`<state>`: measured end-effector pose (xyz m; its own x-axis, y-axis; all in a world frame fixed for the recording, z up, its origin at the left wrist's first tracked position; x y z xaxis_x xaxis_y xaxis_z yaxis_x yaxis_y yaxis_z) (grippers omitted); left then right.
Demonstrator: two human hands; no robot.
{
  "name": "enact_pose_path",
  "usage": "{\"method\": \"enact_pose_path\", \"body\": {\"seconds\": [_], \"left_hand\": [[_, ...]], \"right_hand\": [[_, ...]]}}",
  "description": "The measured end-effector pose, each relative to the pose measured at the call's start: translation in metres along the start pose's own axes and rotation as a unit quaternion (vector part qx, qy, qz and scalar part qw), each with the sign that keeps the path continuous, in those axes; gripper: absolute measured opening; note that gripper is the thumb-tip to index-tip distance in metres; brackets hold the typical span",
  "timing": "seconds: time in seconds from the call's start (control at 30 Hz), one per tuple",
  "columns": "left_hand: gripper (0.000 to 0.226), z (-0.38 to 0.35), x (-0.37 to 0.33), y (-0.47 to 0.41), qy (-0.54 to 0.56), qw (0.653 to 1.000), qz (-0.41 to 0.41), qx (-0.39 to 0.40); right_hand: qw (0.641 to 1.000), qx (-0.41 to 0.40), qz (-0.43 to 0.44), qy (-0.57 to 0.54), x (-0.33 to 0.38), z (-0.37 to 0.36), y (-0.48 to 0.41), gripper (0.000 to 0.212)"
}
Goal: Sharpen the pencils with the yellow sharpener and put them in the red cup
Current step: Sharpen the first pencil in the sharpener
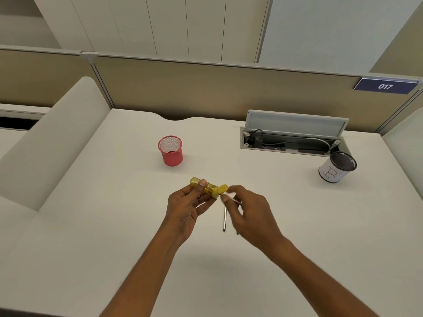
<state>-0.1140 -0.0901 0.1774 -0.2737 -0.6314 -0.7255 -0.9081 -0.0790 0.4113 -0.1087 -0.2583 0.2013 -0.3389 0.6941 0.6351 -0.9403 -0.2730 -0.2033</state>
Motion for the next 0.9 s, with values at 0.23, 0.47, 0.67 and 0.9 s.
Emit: {"method": "enact_pose_path", "body": {"seconds": [0.23, 0.47, 0.67, 0.9], "left_hand": [[0.023, -0.001, 0.005, -0.003, -0.013, 1.000, 0.004, -0.005], [0.020, 0.003, 0.005, -0.002, -0.030, 0.999, -0.003, 0.027], [0.019, 0.003, 0.000, -0.006, -0.025, 1.000, -0.017, -0.006], [0.023, 0.004, -0.003, -0.009, 0.003, 1.000, -0.008, -0.011]], "right_hand": [[0.990, -0.056, 0.087, 0.093, -0.005, -0.010, 0.003, 0.013], [0.793, 0.212, -0.376, -0.430, -0.016, -0.005, -0.011, 0.023], [0.988, 0.029, -0.068, -0.134, -0.014, -0.003, -0.010, 0.023], [0.973, -0.081, 0.148, 0.156, -0.011, -0.008, -0.001, 0.030]]}}
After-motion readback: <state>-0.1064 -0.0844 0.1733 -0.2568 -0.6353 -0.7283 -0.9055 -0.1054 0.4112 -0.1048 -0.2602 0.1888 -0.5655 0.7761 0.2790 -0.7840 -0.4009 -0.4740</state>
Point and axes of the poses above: each hand's wrist, its own y-axis away from the middle knuckle, its own z-axis out of the back of the hand, x = y × z, the point moved 4 cm from there along -y, towards the middle knuckle, and after that the axes turned 1 degree about x, right-handed, at the moved point
